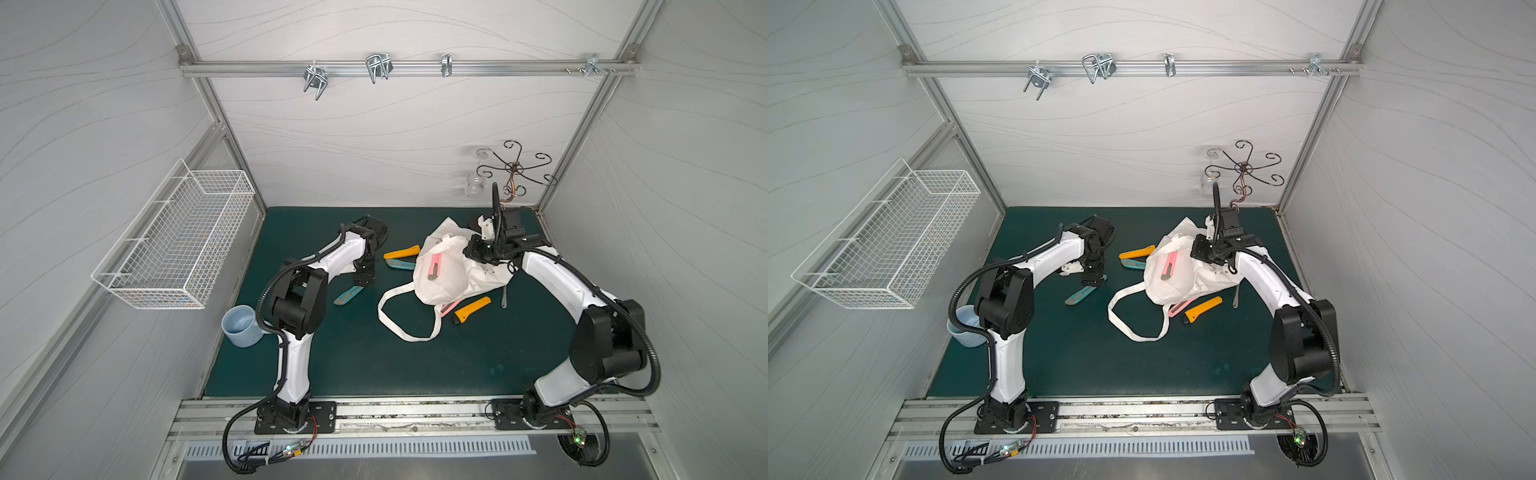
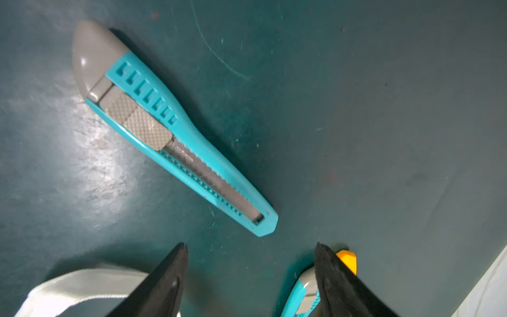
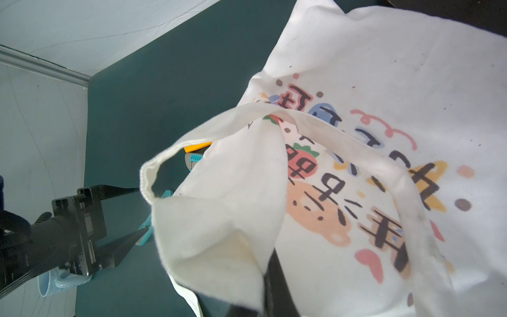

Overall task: Place the art knife into the pouch
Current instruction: Adjust the utility knife at the center of the board.

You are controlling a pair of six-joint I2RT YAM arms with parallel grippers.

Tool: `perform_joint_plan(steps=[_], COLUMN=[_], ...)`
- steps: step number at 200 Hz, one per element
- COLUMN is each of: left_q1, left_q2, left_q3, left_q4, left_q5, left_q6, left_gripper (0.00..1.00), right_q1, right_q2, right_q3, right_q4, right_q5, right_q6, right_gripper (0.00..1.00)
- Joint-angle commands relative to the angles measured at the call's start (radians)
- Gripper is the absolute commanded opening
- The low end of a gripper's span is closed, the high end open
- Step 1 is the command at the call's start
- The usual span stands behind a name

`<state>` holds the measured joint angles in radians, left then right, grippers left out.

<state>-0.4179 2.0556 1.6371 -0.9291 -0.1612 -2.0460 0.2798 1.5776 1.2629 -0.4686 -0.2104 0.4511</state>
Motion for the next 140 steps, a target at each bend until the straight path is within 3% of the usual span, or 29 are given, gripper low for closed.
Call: perform_joint_plan(steps=[1, 64, 140], left_q1=[0.004, 0.005, 0.015], left_q2=[0.031, 0.076, 0.113], left_q3=[-0.018, 0.049, -0.005], left_q4=[0.006, -0.081, -0.033], left_q5=[-0.031, -0.039, -0.044], left_q6=[-0.379, -0.410, -0.411], left_gripper=[0.76, 0.75, 0.75], right_q1=[0.003, 0.024, 0.037], right_q2=[0.018, 0.053, 0.065], right_q3=[-0.007, 0.004, 0.017], right_q4=[0.019, 0.017, 0.005], right_q5=[-0.006, 0.001, 0.004], right_q6=[-0.016, -0.020, -0.034], right_gripper=[0.00, 0.00, 0.00])
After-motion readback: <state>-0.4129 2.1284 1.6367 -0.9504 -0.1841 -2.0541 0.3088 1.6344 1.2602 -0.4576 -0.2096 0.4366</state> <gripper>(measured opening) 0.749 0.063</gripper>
